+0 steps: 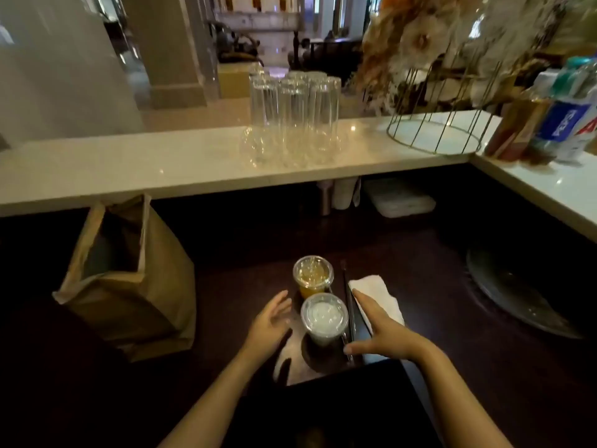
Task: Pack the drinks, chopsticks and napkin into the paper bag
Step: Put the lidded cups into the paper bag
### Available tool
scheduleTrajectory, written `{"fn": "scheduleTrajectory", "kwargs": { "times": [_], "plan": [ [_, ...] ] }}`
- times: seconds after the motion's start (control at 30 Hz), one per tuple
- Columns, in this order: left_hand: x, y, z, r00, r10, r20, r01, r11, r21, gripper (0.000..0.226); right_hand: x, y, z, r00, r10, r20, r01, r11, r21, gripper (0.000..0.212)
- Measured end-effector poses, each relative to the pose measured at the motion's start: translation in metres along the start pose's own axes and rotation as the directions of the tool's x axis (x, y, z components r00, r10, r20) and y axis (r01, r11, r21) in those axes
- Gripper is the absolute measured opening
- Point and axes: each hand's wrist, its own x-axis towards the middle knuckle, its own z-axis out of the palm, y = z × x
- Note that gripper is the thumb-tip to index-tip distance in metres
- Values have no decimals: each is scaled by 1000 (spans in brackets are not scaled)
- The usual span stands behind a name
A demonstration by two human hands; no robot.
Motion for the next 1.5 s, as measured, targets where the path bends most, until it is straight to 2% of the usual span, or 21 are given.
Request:
{"fn": "scheduleTrajectory", "kwargs": {
  "times": [0.13, 0.27, 0.4, 0.53, 0.7, 0.87, 0.97, 1.03, 1.17, 1.33, 1.5],
  "plan": [
    [-2, -26, 22, 992, 4, 129, -9, 999, 43, 77, 13, 5, 21, 999, -2, -46, 5, 998, 66, 119],
    [4, -44, 37, 985, 57, 162, -65, 997, 40, 81, 26, 10, 37, 991, -67, -116, 86, 983, 160, 113],
    [8, -49, 48, 990, 52, 128, -53, 999, 5, 83, 35, 11, 47, 975, -55, -214, 105, 967, 233, 103],
    [11, -50, 56, 994, 88, 63, -88, 996, 3, 86, 37, 7, 49, 957, -49, -286, 115, 969, 217, 89],
    [8, -43, 56, 995, 103, -6, -103, 995, -16, 79, 31, -9, 42, 951, -78, -298, 152, 961, 233, 66],
    [-1, -21, 40, 988, 127, -86, -132, 990, -54, 75, 29, -42, 25, 965, -114, -236, 175, 951, 255, 81],
    [-1, 9, 22, 973, 171, -155, -184, 980, -76, 68, 32, -76, 6, 970, -155, -188, 196, 956, 220, 83],
    [1, 31, 7, 956, 219, -193, -237, 969, -74, 64, 37, -103, -9, 972, -175, -156, 201, 966, 164, 95],
    [5, 78, -28, 911, 292, -292, -322, 945, -59, 71, 50, -166, -39, 960, -263, -92, 264, 965, -8, 104],
    [6, 132, -76, 841, 360, -403, -385, 923, 20, 75, 71, -258, -65, 927, -374, -18, 362, 909, -208, 96],
    [3, 170, -123, 771, 412, -486, -418, 903, 103, 72, 94, -339, -70, 930, -367, 27, 346, 849, -399, 96]
  ]
}}
